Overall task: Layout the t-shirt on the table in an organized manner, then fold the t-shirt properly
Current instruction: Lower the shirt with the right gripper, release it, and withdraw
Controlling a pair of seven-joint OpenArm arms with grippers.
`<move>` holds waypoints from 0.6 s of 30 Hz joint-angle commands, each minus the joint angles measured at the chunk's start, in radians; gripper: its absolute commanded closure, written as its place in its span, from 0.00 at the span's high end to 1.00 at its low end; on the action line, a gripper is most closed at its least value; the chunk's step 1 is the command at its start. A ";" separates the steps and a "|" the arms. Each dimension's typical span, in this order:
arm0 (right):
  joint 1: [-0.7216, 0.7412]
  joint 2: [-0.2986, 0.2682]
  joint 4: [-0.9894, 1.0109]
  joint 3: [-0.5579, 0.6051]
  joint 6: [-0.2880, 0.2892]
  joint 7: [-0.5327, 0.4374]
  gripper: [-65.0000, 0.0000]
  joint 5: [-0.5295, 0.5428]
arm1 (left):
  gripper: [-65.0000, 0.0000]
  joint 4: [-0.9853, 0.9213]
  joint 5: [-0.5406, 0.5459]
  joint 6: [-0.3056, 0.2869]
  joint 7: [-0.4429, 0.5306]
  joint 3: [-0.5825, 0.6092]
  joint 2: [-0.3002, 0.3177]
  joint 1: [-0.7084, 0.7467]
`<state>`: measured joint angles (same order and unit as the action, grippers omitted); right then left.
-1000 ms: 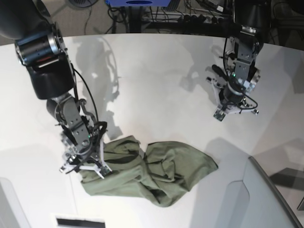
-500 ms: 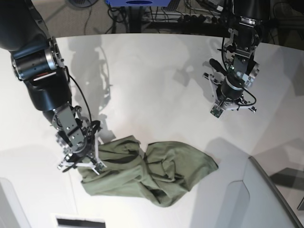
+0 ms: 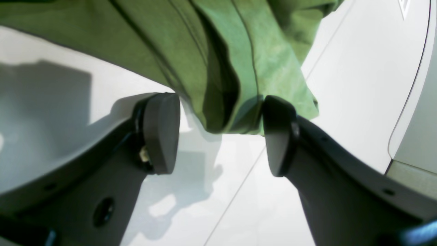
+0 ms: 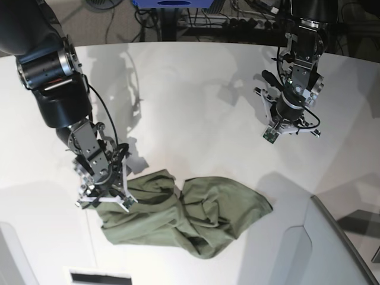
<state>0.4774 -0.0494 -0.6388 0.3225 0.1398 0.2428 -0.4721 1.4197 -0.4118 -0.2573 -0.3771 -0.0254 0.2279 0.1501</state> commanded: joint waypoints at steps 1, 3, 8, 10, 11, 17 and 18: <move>0.031 -0.004 -0.019 -0.003 -0.012 -0.015 0.56 -0.004 | 0.00 0.020 0.000 0.017 0.016 -0.005 0.009 -0.002; 0.031 -0.004 -0.017 -0.003 -0.012 -0.015 0.56 -0.004 | 0.00 0.022 0.000 0.017 0.016 -0.006 0.009 0.004; 0.030 -0.005 -0.017 -0.003 -0.012 -0.015 0.33 -0.003 | 0.00 0.022 0.000 0.019 0.016 -0.006 0.009 0.016; 0.030 -0.005 -0.017 -0.003 -0.012 -0.012 0.20 -0.003 | 0.00 0.022 0.000 0.019 0.016 -0.006 0.009 0.019; 0.030 -0.005 -0.017 -0.003 -0.012 -0.012 0.15 -0.003 | 0.00 0.022 0.000 0.019 0.016 -0.006 0.009 0.019; 0.030 -0.017 -0.017 -0.003 -0.012 -0.009 0.04 -0.003 | 0.00 0.022 0.000 0.019 0.016 -0.006 0.009 0.021; 0.030 -0.019 -0.017 -0.003 -0.012 -0.009 0.02 -0.003 | 0.00 0.022 0.000 0.019 0.016 -0.006 0.009 0.021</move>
<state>0.4755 -0.0635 -0.6388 0.3225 0.1398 0.2432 -0.4713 1.4204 -0.4114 -0.2569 -0.3771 -0.0257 0.2279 0.1780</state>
